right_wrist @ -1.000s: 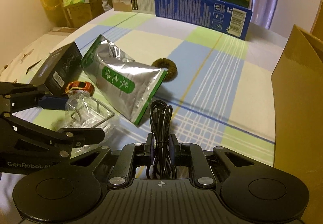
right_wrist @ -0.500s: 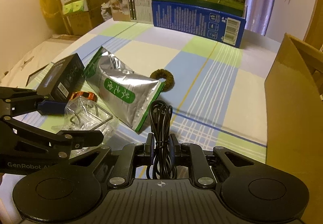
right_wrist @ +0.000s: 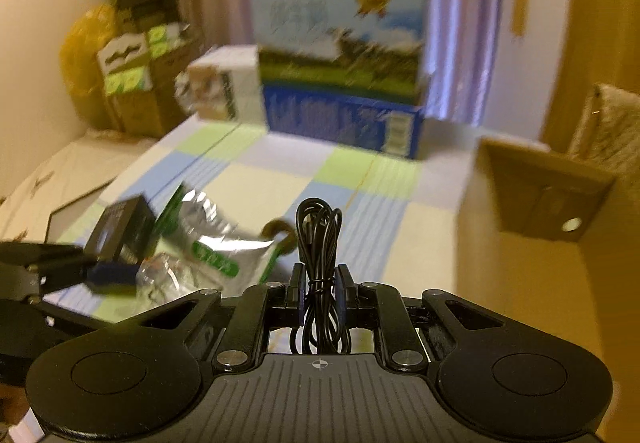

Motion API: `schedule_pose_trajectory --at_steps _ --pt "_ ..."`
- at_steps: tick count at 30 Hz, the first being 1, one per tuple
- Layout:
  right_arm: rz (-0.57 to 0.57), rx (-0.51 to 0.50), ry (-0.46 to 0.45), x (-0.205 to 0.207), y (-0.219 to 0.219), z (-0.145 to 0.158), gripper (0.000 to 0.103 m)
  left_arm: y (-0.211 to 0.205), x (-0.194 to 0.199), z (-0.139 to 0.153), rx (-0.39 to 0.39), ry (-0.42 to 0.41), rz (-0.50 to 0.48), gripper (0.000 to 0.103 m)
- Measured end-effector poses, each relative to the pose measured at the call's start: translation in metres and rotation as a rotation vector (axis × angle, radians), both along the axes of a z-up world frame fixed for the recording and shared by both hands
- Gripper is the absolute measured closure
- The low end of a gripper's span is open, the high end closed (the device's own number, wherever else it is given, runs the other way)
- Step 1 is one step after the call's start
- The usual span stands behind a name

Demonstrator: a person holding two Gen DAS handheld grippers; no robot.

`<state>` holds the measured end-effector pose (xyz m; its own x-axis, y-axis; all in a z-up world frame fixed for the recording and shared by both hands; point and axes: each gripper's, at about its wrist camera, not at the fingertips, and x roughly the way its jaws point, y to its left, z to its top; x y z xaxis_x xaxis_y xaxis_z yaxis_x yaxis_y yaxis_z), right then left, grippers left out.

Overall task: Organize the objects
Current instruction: 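Carry the cable and clear case into the cardboard box and open both grippers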

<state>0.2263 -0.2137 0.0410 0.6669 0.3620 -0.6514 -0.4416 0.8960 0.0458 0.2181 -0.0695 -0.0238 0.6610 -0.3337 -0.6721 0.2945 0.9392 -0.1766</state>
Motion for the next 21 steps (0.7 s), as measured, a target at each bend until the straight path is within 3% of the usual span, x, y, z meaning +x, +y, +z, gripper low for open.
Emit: schedule_pose_trajectory --at_steps 11,17,21 --pt "-0.284 0.01 -0.088 -0.03 -0.107 0.029 0.092 -0.069 -0.015 0.046 -0.013 -0.112 -0.111 0.039" --pt "-0.426 0.054 -0.069 -0.043 -0.161 0.028 0.092 -0.121 -0.018 0.059 -0.028 -0.143 -0.18 0.039" --pt "-0.459 0.063 -0.056 -0.041 -0.174 0.026 0.092 -0.157 -0.019 0.065 -0.027 -0.155 -0.239 0.039"
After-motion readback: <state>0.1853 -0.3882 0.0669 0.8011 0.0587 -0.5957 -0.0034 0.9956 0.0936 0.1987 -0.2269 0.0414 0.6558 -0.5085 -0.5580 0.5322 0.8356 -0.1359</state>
